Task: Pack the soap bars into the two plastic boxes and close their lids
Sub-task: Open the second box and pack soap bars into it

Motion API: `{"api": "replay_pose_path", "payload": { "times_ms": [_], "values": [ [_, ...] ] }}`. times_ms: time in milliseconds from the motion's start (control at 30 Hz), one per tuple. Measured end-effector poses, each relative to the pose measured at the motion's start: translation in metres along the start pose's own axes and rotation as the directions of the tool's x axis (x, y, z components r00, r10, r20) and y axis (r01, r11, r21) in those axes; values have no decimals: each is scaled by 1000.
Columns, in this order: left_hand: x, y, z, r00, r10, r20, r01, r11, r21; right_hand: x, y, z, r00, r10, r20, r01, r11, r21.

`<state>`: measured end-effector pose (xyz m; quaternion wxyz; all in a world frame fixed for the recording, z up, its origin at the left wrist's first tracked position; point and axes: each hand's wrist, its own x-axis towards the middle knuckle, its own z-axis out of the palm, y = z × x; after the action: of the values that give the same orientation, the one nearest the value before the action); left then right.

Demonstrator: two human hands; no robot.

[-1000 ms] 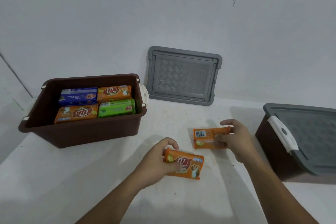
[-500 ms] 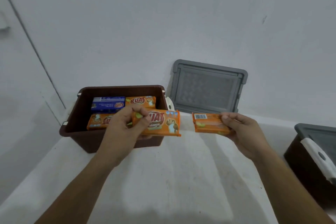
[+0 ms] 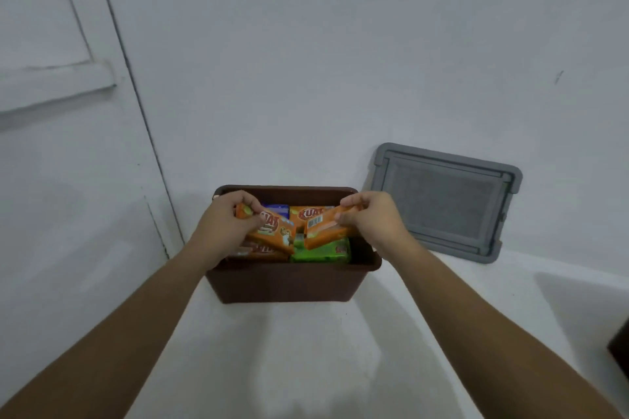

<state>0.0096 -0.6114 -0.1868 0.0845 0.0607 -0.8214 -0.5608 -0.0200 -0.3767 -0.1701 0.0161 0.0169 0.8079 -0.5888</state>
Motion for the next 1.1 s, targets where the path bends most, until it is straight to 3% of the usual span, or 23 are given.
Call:
{"api": "replay_pose_path", "payload": {
  "times_ms": [167,333,533,733,1100],
  "values": [
    [8,-10,-1,999,-39,6,38,995,92,12,11,27,999,35,-25,-38,989,-145],
    [9,-14,0,999,-35,-21,39,964,264,12,15,38,995,80,-52,-87,984,-155],
    [9,-16,-1,993,-64,95,11,878,478,1,10,42,987,115,111,-63,920,-386],
    [7,-17,6,994,-67,91,-9,754,657,-3,14,45,993,46,105,14,858,-513],
    [10,-17,6,981,-71,178,-72,724,686,2,19,55,997,34,64,19,732,-681]
  ]
}}
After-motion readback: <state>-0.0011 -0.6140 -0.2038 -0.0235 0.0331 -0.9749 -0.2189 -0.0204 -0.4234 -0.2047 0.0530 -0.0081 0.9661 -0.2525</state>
